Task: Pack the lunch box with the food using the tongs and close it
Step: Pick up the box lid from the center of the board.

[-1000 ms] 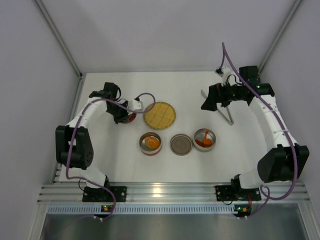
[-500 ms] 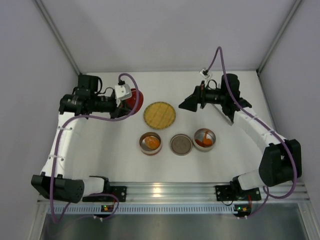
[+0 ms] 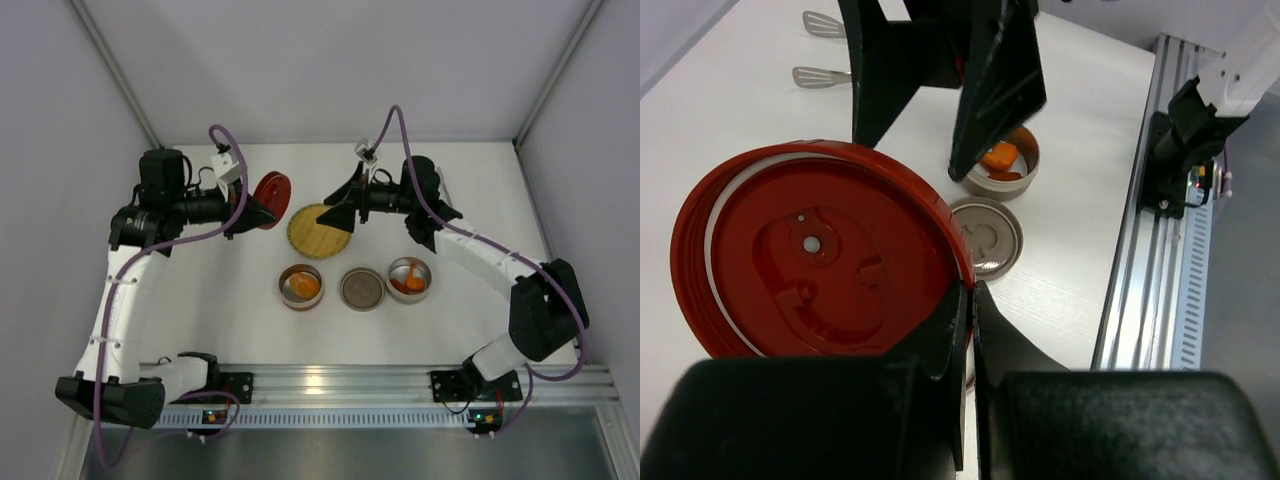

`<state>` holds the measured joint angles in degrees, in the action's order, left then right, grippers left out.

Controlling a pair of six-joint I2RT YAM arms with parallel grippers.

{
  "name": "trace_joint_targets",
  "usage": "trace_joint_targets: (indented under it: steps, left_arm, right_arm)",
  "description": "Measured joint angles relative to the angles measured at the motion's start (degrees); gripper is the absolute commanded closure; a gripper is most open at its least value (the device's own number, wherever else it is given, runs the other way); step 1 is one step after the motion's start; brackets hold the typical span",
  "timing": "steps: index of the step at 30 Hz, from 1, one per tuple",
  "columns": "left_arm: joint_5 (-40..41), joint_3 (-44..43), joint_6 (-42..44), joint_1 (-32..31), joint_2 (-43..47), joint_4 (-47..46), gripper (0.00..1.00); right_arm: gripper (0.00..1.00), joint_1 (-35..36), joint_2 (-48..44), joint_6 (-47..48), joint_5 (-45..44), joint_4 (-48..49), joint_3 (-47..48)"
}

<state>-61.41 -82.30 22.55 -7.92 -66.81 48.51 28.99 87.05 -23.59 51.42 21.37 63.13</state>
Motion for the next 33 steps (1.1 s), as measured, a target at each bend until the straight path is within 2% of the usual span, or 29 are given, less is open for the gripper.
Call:
trace_joint_targets:
  steps: [7, 17, 26, 33]
  left_arm:
    - [2.99, 2.27, -14.08, 0.0, 0.09, -9.01, 1.0]
    - [6.01, 3.54, -24.94, 0.0, -1.44, -14.64, 1.0]
    - [6.93, 3.78, -29.53, -0.26, -3.06, -16.24, 1.0]
    - [7.08, 3.8, -30.16, -1.27, -3.72, -16.81, 1.0]
  right_arm:
    - [0.23, 5.9, 2.03, 5.14, -6.34, 0.07, 1.22]
    - [0.27, 7.26, 7.58, 5.27, -9.73, 1.33, 6.1]
    - [0.26, 8.11, 10.03, 4.72, -9.31, 1.53, 10.86]
    - [0.26, 11.96, 10.03, 9.79, -9.07, -1.33, 12.74]
